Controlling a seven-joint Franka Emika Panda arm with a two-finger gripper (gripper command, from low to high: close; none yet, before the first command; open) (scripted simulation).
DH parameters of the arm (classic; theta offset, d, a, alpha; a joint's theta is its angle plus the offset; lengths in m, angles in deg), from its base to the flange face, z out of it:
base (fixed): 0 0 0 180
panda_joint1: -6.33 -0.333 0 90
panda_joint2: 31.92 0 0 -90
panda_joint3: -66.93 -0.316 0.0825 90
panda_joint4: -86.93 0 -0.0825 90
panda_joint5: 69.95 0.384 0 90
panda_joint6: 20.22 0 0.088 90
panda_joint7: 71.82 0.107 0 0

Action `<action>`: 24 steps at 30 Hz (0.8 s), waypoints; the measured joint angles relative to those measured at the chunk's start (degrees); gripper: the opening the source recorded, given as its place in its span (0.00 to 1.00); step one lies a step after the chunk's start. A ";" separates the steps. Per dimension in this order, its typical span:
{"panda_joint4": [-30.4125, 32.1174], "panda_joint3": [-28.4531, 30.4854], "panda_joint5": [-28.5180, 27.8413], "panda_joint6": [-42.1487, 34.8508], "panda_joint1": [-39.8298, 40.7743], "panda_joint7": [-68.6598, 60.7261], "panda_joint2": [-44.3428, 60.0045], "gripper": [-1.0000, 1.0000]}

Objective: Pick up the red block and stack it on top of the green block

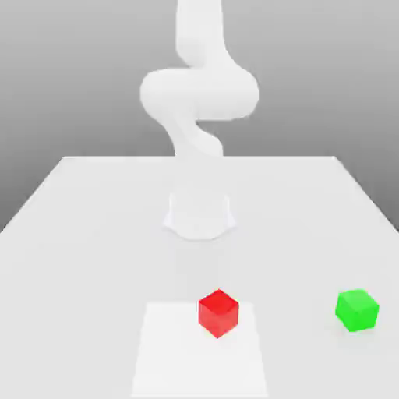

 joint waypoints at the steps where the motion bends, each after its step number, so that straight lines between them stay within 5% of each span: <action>1: 1.58 0.64 0.13 1.40 -0.82 -1.81 2.01 0.50; 17: 26.98 5.39 -0.52 24.53 -9.83 -29.86 36.05 0.50; 24: 26.99 2.39 3.34 37.00 -8.28 -34.86 51.24 0.50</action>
